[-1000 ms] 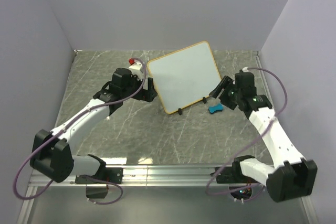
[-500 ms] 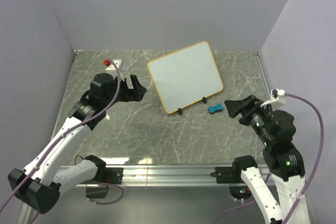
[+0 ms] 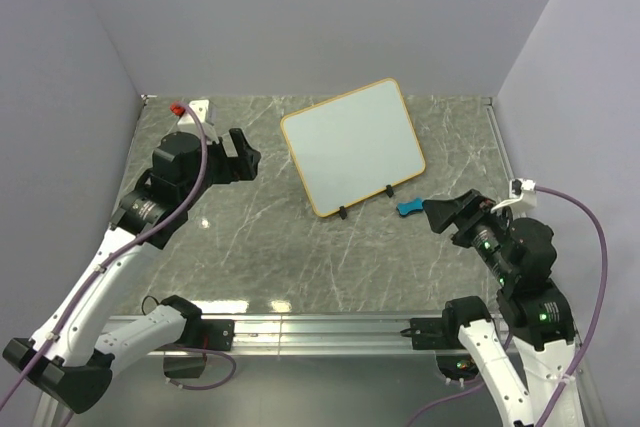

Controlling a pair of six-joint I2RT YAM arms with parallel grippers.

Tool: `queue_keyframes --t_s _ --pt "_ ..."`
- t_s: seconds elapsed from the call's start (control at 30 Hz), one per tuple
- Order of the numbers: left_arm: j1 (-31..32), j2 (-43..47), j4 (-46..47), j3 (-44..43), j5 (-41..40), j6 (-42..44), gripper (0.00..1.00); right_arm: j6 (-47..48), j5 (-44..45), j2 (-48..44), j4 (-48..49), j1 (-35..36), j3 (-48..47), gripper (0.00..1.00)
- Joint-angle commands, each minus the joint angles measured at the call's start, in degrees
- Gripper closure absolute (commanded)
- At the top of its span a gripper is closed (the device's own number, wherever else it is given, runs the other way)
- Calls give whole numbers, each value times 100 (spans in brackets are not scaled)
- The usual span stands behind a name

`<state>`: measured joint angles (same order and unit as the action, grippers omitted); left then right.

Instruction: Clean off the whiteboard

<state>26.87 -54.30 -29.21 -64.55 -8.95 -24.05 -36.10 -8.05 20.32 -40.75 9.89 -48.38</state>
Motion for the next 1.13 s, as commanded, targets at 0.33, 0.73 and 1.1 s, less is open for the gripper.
queue_keyframes --t_s 0.33,0.73,1.1 --pt "2 104 205 -207 -669 296 1 129 383 587 814 31 -725 8" --pt "2 -150 565 22 -933 551 1 208 612 807 797 31 -804 7" --pt "2 -458 943 171 -1222 647 1 401 673 1238 630 39 -1033 4"
